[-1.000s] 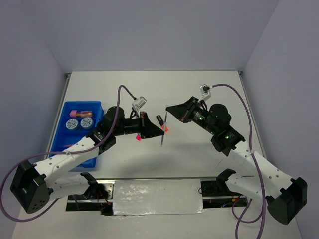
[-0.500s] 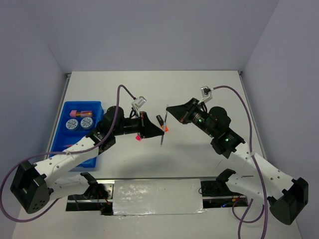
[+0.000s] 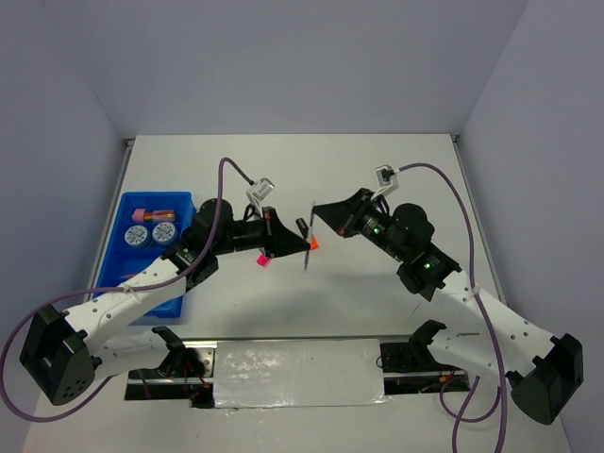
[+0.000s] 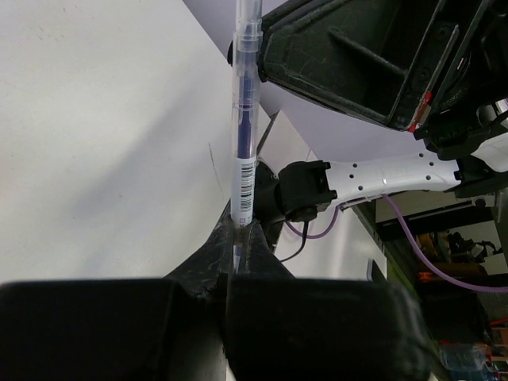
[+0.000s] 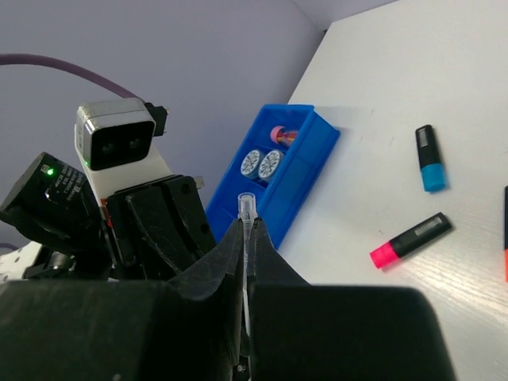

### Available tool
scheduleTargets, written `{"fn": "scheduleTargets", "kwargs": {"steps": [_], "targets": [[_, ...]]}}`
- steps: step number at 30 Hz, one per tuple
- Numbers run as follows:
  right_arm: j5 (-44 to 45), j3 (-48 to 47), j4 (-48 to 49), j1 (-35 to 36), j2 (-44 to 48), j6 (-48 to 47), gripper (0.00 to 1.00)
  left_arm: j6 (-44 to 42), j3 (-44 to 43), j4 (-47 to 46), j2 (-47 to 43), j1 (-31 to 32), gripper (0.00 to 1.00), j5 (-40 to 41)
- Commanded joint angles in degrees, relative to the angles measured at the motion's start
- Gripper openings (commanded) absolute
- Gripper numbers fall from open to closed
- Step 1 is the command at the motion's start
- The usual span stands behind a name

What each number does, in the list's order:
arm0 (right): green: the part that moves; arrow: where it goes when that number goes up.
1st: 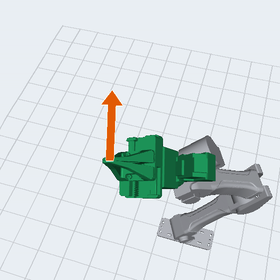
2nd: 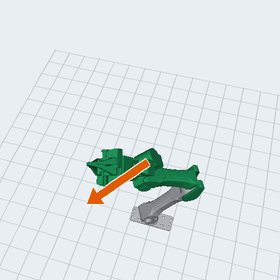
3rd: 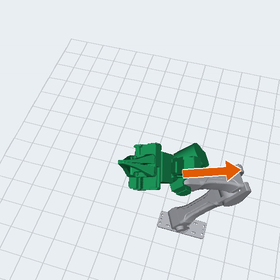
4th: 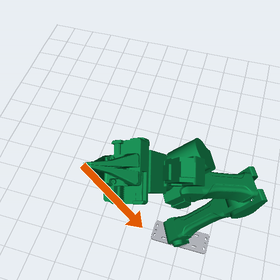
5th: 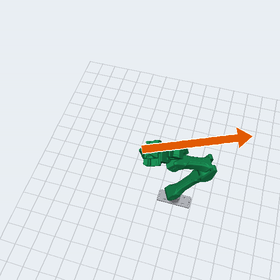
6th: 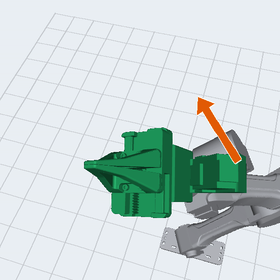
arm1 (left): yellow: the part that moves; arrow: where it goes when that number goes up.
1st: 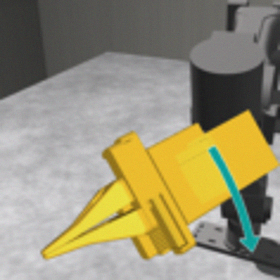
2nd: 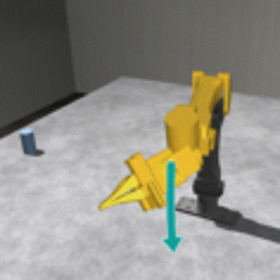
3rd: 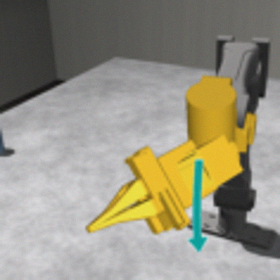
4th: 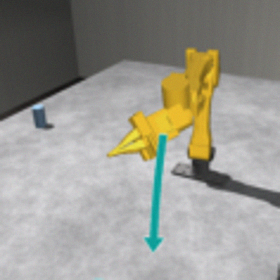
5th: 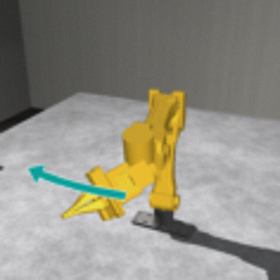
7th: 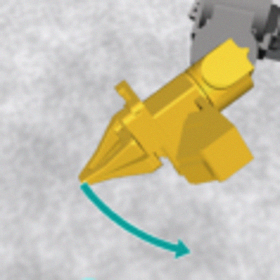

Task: Sort the stationery into containers
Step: Close the pen cap on the pen.

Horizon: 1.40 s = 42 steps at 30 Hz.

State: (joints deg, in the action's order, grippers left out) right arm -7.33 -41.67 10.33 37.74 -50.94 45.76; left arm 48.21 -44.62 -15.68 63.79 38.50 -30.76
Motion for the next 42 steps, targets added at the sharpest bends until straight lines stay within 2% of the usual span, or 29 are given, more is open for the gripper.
{"fn": "scheduleTargets", "kwargs": {"steps": [1, 5, 8, 11, 16, 17, 19, 20, 22, 23, 25, 29, 31, 34, 42], "targets": [[-6.0, 0.7, 3.1, 1.4, -2.1, 3.3, 0.00, -1.1, -4.1, -6.6, -1.0, -0.7, 0.00, 2.8], [-4.6, 0.8, 2.7, 5.1, -3.3, 2.7, 0.00, -4.2, -8.2, -5.1, -0.9, -1.9, 0.00, 3.7], [-5.9, 0.1, 1.8, 5.3, -3.6, 1.3, 0.00, -7.4, -13.4, -2.3, -0.2, -3.6, 0.00, 1.4], [-6.2, -1.4, 0.2, 5.4, -2.6, -1.3, 0.00, -12.2, -17.2, 3.9, 0.9, -3.6, 0.00, -1.1], [-5.4, -4.1, -1.8, 5.2, -2.8, -3.7, 0.01, -13.6, -15.4, 6.5, -0.3, -3.6, 0.00, -1.1], [-5.0, -4.4, -2.4, 5.0, -2.8, -4.4, 0.10, -13.6, -15.0, 6.5, -0.8, -3.6, 0.00, -1.1], [-6.2, -4.6, -2.3, 3.5, -2.7, -5.5, 0.21, -13.8, -14.7, 7.0, -1.8, -3.6, 0.00, -1.1], [-7.2, -4.6, -1.6, 2.5, -2.2, -7.0, 0.31, -14.1, -15.0, 7.5, -2.2, -3.6, 0.00, -1.0], [-11.1, -4.3, 0.1, -0.7, -1.1, -9.2, 0.39, -15.6, -15.8, 10.1, -2.9, -3.6, 0.00, -1.1], [-12.5, -4.5, 1.8, -1.4, 0.0, -12.0, 0.49, -16.1, -16.1, 11.1, -3.0, -3.5, 0.00, -1.4], [-18.4, -5.3, 3.6, -2.8, 0.7, -14.9, 0.56, -17.0, -16.5, 12.7, -3.3, -3.6, 0.00, -2.5], [-28.3, -8.9, 5.7, -3.0, -2.0, -18.7, 0.63, -16.7, -15.9, 12.7, -4.0, -3.6, 0.00, -4.1], [-30.5, -9.4, 7.4, -3.0, -2.8, -16.9, 0.64, -16.2, -15.7, 12.3, -4.2, -3.6, 0.00, -4.7], [-32.9, -8.6, 15.3, -3.0, -3.9, -13.1, 0.64, -15.7, -15.4, 11.6, -4.3, -3.5, 0.00, -6.1], [-29.5, -11.0, 13.1, -2.8, -7.1, -13.8, 0.58, -13.2, -14.4, 7.8, -3.9, -3.5, 0.00, -8.6]]}}
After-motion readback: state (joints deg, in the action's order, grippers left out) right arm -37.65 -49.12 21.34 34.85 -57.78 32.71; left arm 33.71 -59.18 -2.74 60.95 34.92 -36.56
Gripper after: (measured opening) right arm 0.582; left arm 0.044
